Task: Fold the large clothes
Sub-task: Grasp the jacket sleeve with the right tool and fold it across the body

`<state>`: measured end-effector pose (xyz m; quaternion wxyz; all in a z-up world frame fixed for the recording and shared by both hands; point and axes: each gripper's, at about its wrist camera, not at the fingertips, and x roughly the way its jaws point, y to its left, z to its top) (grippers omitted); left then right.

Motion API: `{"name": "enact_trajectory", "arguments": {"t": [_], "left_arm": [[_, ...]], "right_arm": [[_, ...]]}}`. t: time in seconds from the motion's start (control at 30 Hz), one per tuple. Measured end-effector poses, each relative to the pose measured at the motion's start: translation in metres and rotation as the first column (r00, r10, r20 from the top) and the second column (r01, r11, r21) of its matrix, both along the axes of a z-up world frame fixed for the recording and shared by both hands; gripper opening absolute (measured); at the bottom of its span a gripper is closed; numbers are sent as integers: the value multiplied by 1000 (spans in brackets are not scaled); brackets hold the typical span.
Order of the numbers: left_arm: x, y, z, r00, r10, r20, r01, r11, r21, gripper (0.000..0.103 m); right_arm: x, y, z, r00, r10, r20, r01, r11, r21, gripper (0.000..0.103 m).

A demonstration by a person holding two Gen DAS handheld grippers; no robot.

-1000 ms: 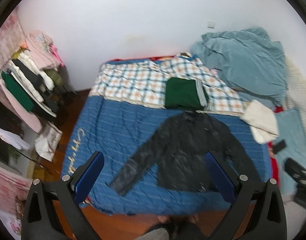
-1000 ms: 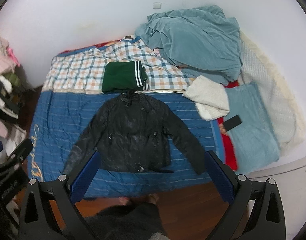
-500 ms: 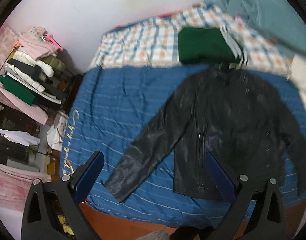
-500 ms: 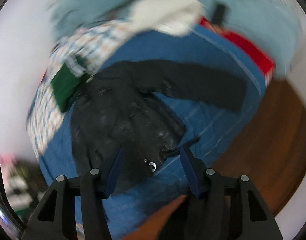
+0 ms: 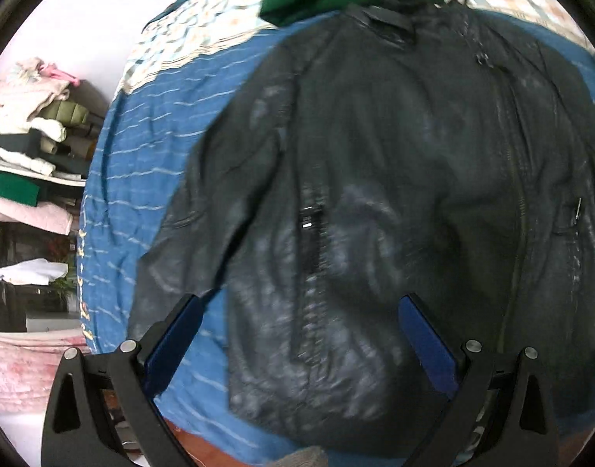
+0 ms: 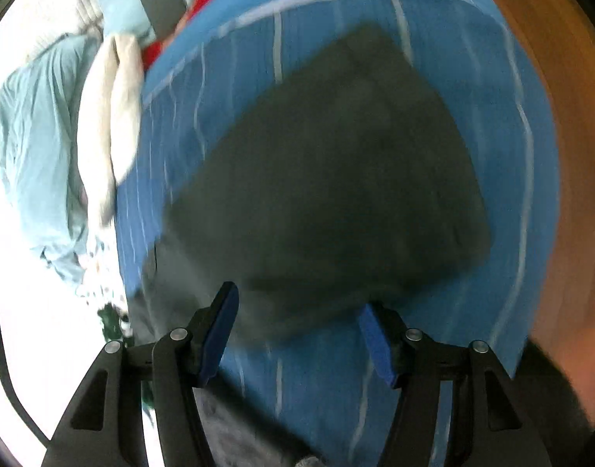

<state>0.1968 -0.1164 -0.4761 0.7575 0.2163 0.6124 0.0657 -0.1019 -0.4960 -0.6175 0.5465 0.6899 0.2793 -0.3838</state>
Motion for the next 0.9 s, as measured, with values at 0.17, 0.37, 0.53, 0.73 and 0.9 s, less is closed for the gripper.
{"name": "enact_trajectory", "arguments": {"t": [0.17,0.37,0.53,0.73,0.9], "left_arm": [[9,-30,-13,1000,-14,1,14,1000,-22,103],[19,-53,-32,999,-32,2,32,999,-26,103],[21,-59,-47,1000,-28,-8,28,999,-32,103],[25,-60,-61,1000,-8,-22,7,999,-48,103],[23,-57,-62,1000,-3,-14,2,998,-70,103]], "right_arm": [[1,-39,-1,993,-76,88,84,992,-90,61],[8,-62,-5,989,-73,128,87,990,-111,28],[7,-55,-1,986,-7,164,18,997,-70,56],[4,-64,-13,971,-62,229,91,989,-116,66],[17,-77,-6,976,-94,198,127,979,-160,11]]}}
